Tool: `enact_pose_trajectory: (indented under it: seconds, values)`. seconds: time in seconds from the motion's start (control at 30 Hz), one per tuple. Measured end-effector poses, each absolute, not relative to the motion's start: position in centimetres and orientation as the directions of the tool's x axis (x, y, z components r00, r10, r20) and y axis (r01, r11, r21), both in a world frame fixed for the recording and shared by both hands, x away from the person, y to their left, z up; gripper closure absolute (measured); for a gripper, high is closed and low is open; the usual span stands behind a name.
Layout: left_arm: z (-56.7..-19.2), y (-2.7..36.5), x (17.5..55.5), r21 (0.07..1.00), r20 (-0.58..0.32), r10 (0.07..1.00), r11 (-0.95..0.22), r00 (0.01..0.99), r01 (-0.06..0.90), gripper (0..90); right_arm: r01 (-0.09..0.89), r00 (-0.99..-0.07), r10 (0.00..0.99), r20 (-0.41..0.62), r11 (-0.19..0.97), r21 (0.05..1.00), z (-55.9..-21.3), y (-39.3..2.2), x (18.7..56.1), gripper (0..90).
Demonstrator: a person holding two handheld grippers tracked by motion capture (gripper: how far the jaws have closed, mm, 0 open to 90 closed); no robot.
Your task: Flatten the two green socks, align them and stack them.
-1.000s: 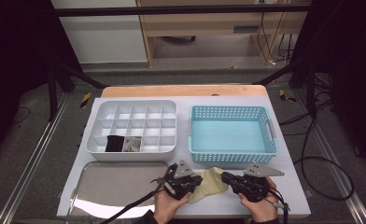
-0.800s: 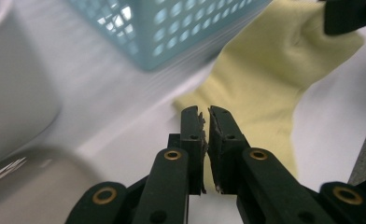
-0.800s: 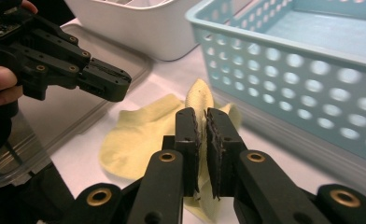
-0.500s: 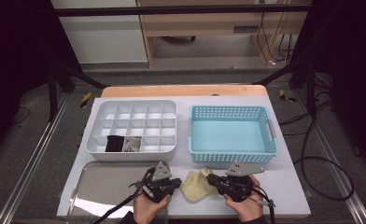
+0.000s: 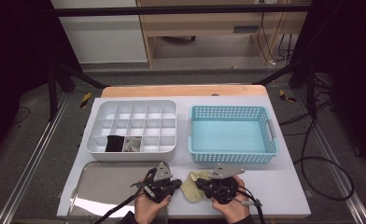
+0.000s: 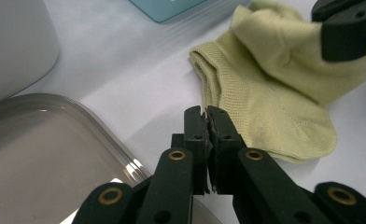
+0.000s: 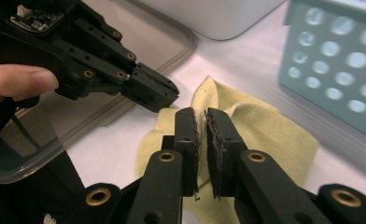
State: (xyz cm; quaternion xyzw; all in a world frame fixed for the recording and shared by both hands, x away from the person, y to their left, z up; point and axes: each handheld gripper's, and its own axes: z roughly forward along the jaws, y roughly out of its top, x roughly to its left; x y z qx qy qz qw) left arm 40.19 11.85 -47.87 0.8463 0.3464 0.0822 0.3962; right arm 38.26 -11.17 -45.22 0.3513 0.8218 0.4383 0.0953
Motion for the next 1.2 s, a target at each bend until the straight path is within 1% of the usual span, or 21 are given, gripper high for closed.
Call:
enact_pose_trajectory:
  seconds: [0.3, 0.37, 0.43, 0.53, 0.6, 0.7, 0.83, 0.97, 1.1, 1.17, 1.2]
  values:
    - [-47.8, 12.1, 40.3, 0.73, -0.139, 0.656, -0.438, 0.742, 0.524, 86.8, 0.492, -0.745, 0.651, 0.148, 0.386, 0.78, -46.5, -9.4, 38.4, 82.2]
    - [-47.7, 12.3, 40.3, 0.731, -0.139, 0.66, -0.434, 0.738, 0.526, 86.6, 0.492, -0.746, 0.649, 0.149, 0.386, 0.781, -47.0, -9.1, 38.4, 80.0]
    - [-47.6, 12.5, 40.3, 0.733, -0.14, 0.662, -0.431, 0.737, 0.526, 86.3, 0.492, -0.751, 0.639, 0.165, 0.376, 0.785, -47.2, -9.0, 38.4, 74.3]
    - [-47.6, 12.8, 40.3, 0.736, -0.146, 0.667, -0.42, 0.731, 0.531, 86.1, 0.482, -0.758, 0.627, 0.18, 0.352, 0.802, -46.8, -9.3, 38.1, 71.3]
    - [-47.5, 12.9, 40.3, 0.736, -0.147, 0.67, -0.417, 0.728, 0.533, 86.0, 0.469, -0.76, 0.62, 0.194, 0.316, 0.825, -46.4, -9.9, 38.0, 69.1]
    - [-47.5, 13.0, 40.3, 0.737, -0.147, 0.67, -0.416, 0.727, 0.532, 85.8, 0.453, -0.752, 0.632, 0.187, 0.289, 0.844, -45.9, -11.0, 37.7, 68.4]
    - [-47.4, 13.1, 40.3, 0.74, -0.146, 0.672, -0.413, 0.726, 0.531, 85.4, 0.467, -0.74, 0.648, 0.182, 0.3, 0.832, -46.6, -12.0, 37.1, 66.7]
    - [-47.5, 13.0, 40.1, 0.742, -0.15, 0.669, -0.41, 0.728, 0.53, 84.9, 0.476, -0.747, 0.639, 0.187, 0.317, 0.82, -47.6, -11.7, 36.9, 65.1]
    - [-47.7, 12.8, 40.1, 0.743, -0.159, 0.661, -0.409, 0.734, 0.53, 84.7, 0.475, -0.752, 0.634, 0.181, 0.331, 0.815, -47.9, -10.8, 37.0, 65.8]
    - [-47.8, 12.7, 40.0, 0.741, -0.157, 0.658, -0.415, 0.737, 0.528, 84.6, 0.466, -0.755, 0.635, 0.167, 0.338, 0.818, -48.1, -10.5, 37.1, 72.6]
    - [-47.8, 12.7, 40.0, 0.741, -0.159, 0.656, -0.415, 0.738, 0.528, 84.6, 0.467, -0.753, 0.638, 0.159, 0.347, 0.813, -48.2, -10.4, 37.2, 79.4]
